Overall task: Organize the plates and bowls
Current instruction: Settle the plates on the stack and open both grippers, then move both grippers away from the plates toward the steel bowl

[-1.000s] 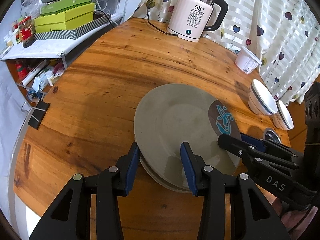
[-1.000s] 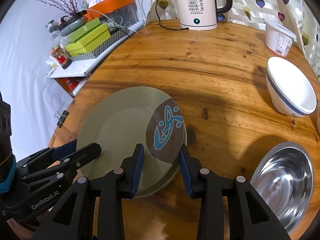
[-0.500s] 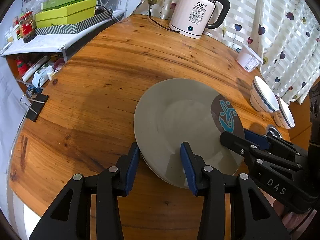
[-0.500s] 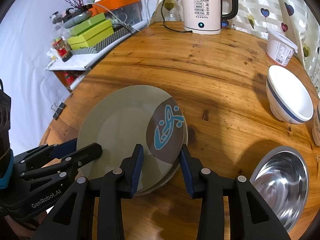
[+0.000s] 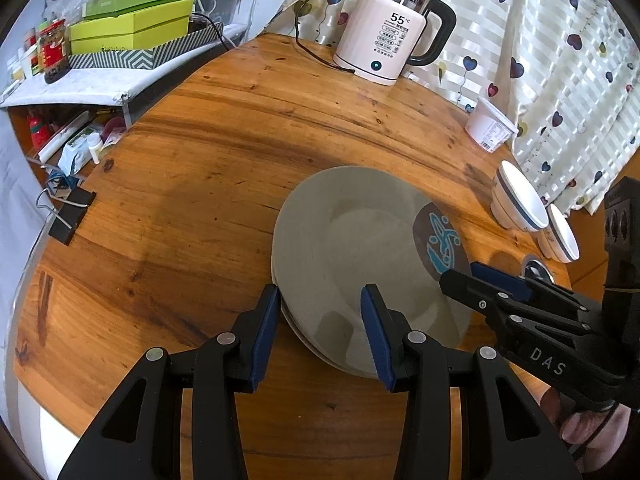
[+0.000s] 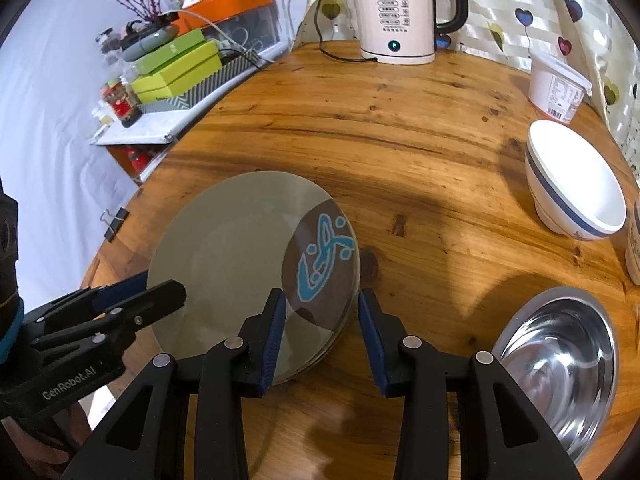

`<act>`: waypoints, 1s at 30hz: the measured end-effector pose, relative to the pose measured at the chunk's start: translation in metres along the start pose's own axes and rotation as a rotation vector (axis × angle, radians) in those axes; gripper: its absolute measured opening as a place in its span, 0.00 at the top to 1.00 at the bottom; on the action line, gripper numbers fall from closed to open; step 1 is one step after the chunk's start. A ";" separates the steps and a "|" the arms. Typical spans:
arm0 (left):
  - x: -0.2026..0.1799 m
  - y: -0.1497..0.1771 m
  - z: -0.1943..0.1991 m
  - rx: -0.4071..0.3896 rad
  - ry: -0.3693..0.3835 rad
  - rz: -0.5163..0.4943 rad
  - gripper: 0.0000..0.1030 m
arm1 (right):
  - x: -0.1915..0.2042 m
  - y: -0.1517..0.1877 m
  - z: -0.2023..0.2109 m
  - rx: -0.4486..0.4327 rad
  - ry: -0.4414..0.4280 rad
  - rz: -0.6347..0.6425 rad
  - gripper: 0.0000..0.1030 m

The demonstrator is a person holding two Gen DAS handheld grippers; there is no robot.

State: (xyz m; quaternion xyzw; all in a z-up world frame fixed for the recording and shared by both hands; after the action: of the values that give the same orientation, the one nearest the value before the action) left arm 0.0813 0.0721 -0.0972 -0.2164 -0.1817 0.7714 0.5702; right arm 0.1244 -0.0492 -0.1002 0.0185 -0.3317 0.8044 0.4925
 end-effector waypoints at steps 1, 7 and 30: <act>0.000 -0.001 0.000 -0.003 0.002 0.003 0.58 | -0.001 0.000 0.000 0.001 -0.002 -0.003 0.64; 0.002 -0.004 0.000 -0.008 0.006 0.011 0.58 | -0.007 -0.001 0.006 -0.018 0.006 -0.017 0.64; 0.001 -0.016 0.017 -0.061 0.000 0.006 0.58 | -0.004 -0.009 0.031 -0.074 -0.002 0.003 0.77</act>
State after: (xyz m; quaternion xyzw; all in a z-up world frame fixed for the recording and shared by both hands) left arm 0.0850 0.0770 -0.0746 -0.2344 -0.2044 0.7672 0.5609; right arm 0.1243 -0.0665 -0.0728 0.0009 -0.3617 0.7923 0.4914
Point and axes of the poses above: each gripper's, at about its wrist camera, not at the fingertips, and z roughly against the way its jaws point, x to its left, y to its underside, the point moved 9 cm from there along -z, roughly the way its jaws point, and after that the axes turned 12 degrees about -y, right-handed, at the moved point
